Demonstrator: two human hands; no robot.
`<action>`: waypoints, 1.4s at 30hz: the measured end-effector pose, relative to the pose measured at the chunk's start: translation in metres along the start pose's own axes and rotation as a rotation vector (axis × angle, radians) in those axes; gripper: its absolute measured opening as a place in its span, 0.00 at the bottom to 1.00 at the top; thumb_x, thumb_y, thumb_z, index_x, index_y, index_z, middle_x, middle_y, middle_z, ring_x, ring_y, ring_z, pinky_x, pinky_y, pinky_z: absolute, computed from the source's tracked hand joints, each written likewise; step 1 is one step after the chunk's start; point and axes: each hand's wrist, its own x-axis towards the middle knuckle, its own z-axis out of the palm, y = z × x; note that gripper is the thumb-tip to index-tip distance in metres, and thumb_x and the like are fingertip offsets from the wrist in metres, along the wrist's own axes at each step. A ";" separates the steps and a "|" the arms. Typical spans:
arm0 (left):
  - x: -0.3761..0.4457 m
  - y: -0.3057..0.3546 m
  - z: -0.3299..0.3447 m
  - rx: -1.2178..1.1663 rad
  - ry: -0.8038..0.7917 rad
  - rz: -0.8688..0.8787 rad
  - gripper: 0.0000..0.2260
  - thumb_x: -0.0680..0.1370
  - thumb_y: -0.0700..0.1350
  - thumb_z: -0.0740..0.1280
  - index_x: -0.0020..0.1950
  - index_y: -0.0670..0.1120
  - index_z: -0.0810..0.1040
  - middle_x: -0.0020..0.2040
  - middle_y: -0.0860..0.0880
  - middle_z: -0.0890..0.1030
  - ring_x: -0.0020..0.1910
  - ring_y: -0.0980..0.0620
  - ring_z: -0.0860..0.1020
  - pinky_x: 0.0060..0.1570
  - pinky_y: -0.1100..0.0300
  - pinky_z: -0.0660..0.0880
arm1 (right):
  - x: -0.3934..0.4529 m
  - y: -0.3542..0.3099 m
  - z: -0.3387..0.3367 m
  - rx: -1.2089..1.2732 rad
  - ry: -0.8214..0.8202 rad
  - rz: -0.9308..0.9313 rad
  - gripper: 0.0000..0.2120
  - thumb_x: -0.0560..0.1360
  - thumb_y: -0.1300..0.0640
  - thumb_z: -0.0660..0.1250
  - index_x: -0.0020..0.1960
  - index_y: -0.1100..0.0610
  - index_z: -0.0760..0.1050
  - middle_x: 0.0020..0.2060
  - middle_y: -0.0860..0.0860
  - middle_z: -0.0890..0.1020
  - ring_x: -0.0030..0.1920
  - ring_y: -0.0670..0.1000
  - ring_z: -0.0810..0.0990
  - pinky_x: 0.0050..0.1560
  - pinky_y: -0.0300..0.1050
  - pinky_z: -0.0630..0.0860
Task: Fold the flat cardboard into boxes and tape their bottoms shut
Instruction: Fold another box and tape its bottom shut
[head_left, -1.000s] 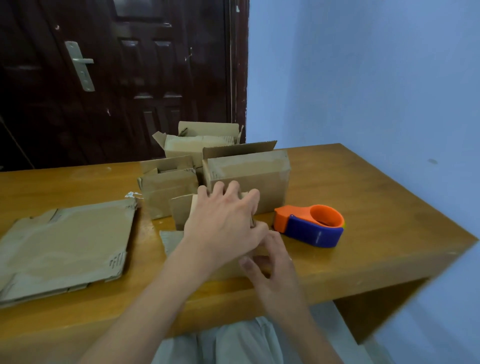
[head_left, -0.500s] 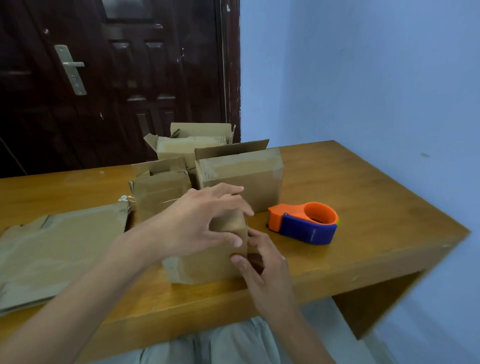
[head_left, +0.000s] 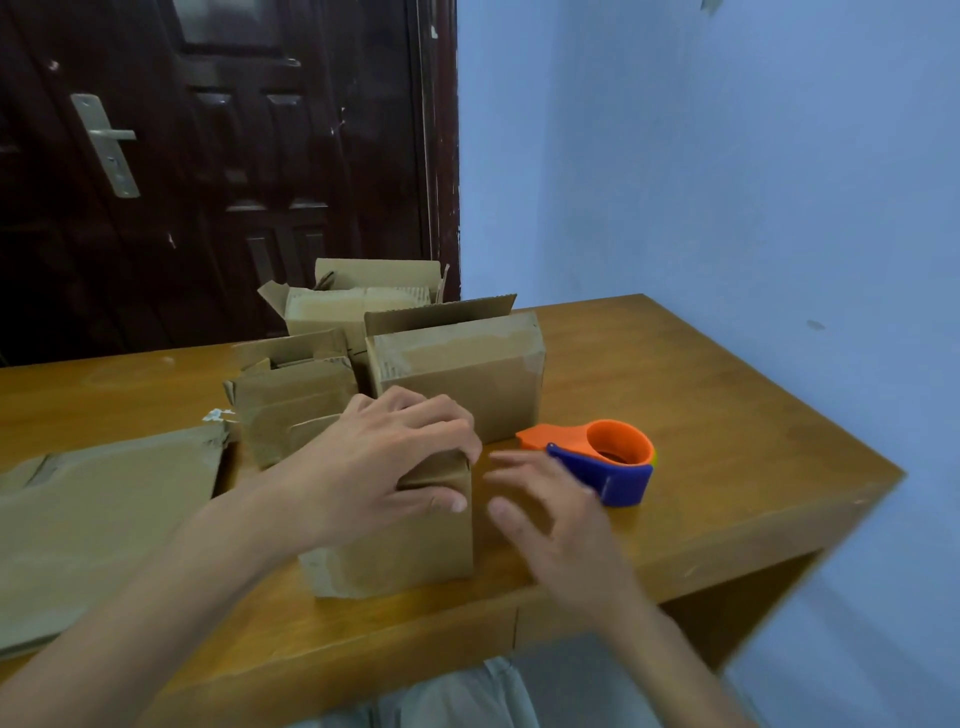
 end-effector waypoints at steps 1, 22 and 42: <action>0.001 0.001 0.000 0.012 -0.014 -0.013 0.16 0.80 0.72 0.58 0.64 0.70 0.63 0.71 0.67 0.65 0.72 0.57 0.62 0.65 0.51 0.69 | 0.008 0.008 -0.017 -0.119 0.053 -0.008 0.20 0.81 0.36 0.62 0.68 0.44 0.77 0.68 0.36 0.74 0.69 0.38 0.73 0.65 0.44 0.77; 0.008 0.012 0.000 -0.311 0.100 -0.285 0.35 0.76 0.64 0.72 0.74 0.63 0.52 0.64 0.67 0.75 0.60 0.64 0.69 0.69 0.53 0.63 | 0.058 0.009 -0.102 0.841 -0.550 0.423 0.37 0.62 0.32 0.82 0.63 0.54 0.83 0.57 0.58 0.86 0.53 0.54 0.85 0.54 0.48 0.82; 0.008 0.014 0.002 -0.373 0.175 -0.329 0.45 0.75 0.60 0.75 0.79 0.64 0.46 0.61 0.67 0.77 0.64 0.63 0.69 0.79 0.39 0.56 | 0.034 0.031 -0.056 1.366 -0.334 0.501 0.39 0.59 0.46 0.89 0.63 0.64 0.84 0.60 0.63 0.84 0.56 0.60 0.86 0.59 0.55 0.83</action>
